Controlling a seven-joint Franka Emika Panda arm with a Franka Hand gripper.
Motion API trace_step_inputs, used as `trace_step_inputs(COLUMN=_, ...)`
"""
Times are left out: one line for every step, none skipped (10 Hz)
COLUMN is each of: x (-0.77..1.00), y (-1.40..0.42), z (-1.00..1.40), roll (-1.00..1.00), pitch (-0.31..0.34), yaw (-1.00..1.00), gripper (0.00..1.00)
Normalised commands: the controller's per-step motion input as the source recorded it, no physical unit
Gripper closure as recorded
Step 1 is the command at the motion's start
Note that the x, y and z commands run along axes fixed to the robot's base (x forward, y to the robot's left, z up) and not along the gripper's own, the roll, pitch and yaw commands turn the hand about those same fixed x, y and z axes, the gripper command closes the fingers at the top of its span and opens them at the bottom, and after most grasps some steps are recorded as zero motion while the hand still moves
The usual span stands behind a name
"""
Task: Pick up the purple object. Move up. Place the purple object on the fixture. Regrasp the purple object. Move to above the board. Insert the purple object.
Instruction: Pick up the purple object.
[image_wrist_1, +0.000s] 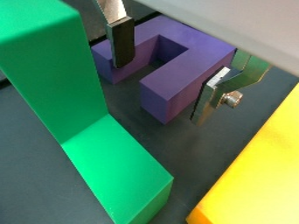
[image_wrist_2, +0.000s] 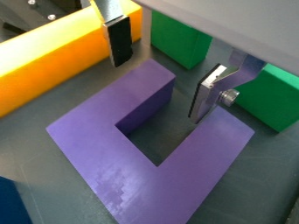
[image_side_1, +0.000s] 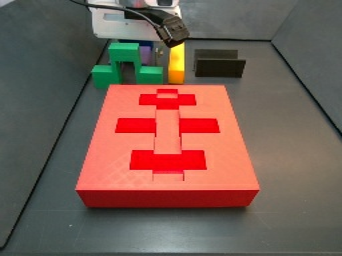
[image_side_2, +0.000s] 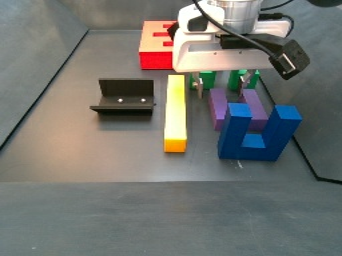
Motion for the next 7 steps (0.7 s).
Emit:
trace_step_inputs(x=0.00, y=0.00, z=-0.17, roll=0.00, pitch=-0.004, yaw=0.02, gripper=0.00)
trace_step_inputs(x=0.00, y=0.00, z=-0.19, roll=0.00, pitch=-0.004, yaw=0.00, gripper=0.00)
trace_step_inputs(x=0.00, y=0.00, z=-0.15, roll=0.00, pitch=0.000, yaw=0.00, gripper=0.00)
trace_step_inputs(x=0.00, y=0.00, z=-0.15, roll=0.00, pitch=0.000, yaw=0.00, gripper=0.00)
trace_step_inputs(x=0.00, y=0.00, z=-0.10, roll=0.00, pitch=0.000, yaw=0.00, gripper=0.00)
trace_step_inputs(x=0.00, y=0.00, z=0.00, roll=0.00, pitch=0.000, yaw=0.00, gripper=0.00)
trace_step_inputs(x=0.00, y=0.00, z=0.00, roll=0.00, pitch=0.000, yaw=0.00, gripper=1.00)
